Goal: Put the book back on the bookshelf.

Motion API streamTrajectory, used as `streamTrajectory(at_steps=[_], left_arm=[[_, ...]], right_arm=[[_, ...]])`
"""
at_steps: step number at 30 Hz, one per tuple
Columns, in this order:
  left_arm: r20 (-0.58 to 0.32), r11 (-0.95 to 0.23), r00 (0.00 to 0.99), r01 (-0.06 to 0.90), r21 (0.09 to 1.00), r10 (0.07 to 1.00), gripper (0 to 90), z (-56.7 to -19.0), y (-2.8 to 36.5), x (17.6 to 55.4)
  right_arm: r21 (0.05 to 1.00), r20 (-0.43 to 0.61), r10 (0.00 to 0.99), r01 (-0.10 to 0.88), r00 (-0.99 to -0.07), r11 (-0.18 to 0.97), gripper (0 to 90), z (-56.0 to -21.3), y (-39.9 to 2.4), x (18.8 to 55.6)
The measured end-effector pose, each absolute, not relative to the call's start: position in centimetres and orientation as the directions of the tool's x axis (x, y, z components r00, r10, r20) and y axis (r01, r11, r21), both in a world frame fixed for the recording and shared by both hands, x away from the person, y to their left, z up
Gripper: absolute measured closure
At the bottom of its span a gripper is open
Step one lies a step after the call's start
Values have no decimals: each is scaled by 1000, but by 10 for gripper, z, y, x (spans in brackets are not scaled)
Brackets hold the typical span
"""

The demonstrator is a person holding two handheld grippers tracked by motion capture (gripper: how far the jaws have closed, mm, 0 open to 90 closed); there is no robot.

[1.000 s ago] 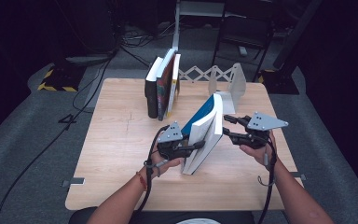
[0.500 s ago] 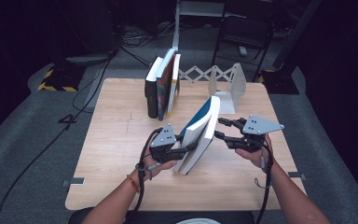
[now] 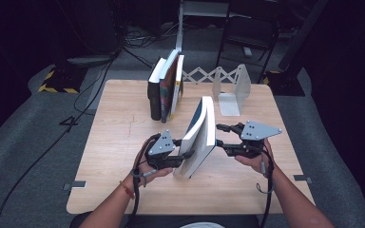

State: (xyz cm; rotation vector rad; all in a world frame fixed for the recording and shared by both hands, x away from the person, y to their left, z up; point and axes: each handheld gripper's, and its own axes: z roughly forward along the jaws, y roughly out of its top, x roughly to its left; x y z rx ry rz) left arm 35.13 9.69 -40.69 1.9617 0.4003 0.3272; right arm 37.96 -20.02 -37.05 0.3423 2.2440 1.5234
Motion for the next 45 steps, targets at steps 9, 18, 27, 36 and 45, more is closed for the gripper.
streamTrajectory(at_steps=[9, 18, 27, 36, 45], left_arm=[[57, -482, 926, 141, 865, 374, 388, -420, 93, 332], [8, -417, 864, 235, 878, 503, 155, -428, 72, 324], [13, -364, 757, 298, 883, 653, 137, -436, 55, 329], [-11, -260, 673, 301, 917, 739, 281, -446, 55, 334], [32, -289, 682, 266, 920, 730, 400, -443, 66, 331]], right_arm=[[920, -189, 385, -26, -903, 390, 475, -376, -192, 375], [916, -184, 366, -24, -912, 402, 459, -381, -177, 373], [920, -168, 378, -8, -910, 391, 428, -384, -170, 377], [923, -171, 406, -2, -898, 384, 417, -388, -164, 379], [907, -179, 435, 23, -883, 420, 363, -398, -183, 383]])
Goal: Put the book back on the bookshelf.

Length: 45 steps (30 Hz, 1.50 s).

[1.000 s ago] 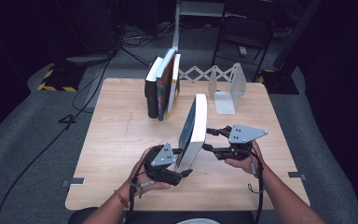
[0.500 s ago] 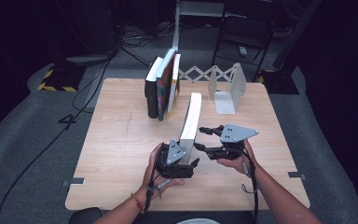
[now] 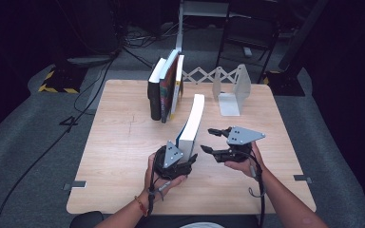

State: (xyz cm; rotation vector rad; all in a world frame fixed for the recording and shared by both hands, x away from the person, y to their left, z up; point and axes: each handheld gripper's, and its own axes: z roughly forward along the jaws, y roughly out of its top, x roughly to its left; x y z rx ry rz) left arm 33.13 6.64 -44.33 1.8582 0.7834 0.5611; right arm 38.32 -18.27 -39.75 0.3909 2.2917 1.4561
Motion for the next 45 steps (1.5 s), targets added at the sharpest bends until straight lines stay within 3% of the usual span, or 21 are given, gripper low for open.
streamTrajectory(at_steps=[11, 13, 18, 27, 37, 45], left_arm=[[70, -335, 706, 245, 910, 704, 570, -440, 95, 339], [63, -330, 714, 241, 913, 697, 574, -440, 98, 342], [53, -316, 729, 229, 921, 683, 554, -440, 99, 346], [-3, -216, 749, 196, 956, 663, 497, -418, 96, 357], [-64, -182, 783, 222, 958, 619, 581, -405, 105, 368], [-94, -163, 821, 222, 961, 563, 584, -403, 93, 367]], right_arm=[[809, -117, 525, 226, -843, 543, 314, -459, -265, 401], [792, -53, 553, 302, -832, 530, 311, -476, -285, 402], [773, -22, 579, 354, -815, 527, 304, -486, -309, 397], [749, -38, 586, 365, -809, 553, 302, -492, -311, 400], [740, -45, 589, 369, -807, 562, 303, -494, -310, 403], [761, -51, 579, 344, -813, 550, 311, -486, -312, 400]])
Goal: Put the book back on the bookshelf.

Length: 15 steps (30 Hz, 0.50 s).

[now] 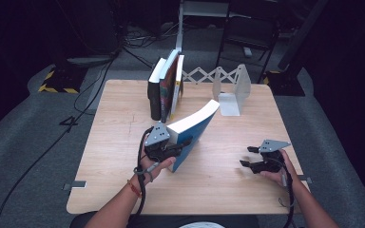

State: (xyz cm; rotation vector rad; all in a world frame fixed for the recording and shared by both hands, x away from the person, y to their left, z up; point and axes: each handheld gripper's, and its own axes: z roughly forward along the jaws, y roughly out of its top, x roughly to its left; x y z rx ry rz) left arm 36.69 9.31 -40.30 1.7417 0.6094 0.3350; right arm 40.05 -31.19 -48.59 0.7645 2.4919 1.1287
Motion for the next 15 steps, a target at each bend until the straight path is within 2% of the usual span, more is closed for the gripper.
streamTrajectory(at_steps=[4, 6, 8, 15], left_arm=[[-165, -109, 843, 254, 961, 513, 593, -401, 92, 368], [-168, -104, 859, 247, 963, 484, 594, -400, 89, 366], [-124, -147, 882, 211, 966, 455, 593, -398, 84, 362], [-117, -164, 906, 198, 966, 408, 588, -396, 86, 360]], right_arm=[[791, -46, 564, 315, -824, 525, 310, -475, -310, 398], [806, -38, 544, 296, -838, 512, 309, -468, -306, 397], [817, -49, 522, 267, -851, 511, 307, -460, -300, 396], [849, -56, 446, 192, -893, 492, 304, -437, -276, 394]])
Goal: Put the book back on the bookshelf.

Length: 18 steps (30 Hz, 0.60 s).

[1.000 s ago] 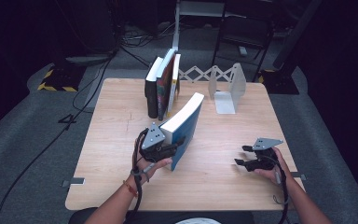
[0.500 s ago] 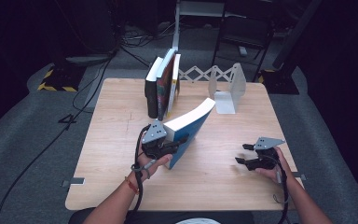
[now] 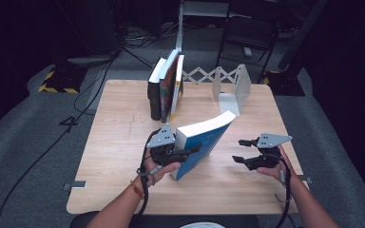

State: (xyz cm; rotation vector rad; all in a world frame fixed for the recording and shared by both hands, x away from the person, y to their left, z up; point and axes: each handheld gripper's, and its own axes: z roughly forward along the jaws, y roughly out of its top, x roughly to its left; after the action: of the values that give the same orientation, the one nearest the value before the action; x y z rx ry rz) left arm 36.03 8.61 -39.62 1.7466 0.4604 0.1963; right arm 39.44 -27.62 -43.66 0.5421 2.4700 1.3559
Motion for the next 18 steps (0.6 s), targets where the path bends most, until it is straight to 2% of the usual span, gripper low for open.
streamTrajectory(at_steps=[7, 18], left_arm=[[-97, -210, 913, 193, 959, 397, 590, -398, 101, 363], [-54, -267, 922, 166, 949, 383, 589, -397, 109, 363]], right_arm=[[871, -42, 387, 157, -921, 467, 295, -422, -248, 408], [874, -23, 319, 136, -948, 466, 277, -425, -214, 429]])
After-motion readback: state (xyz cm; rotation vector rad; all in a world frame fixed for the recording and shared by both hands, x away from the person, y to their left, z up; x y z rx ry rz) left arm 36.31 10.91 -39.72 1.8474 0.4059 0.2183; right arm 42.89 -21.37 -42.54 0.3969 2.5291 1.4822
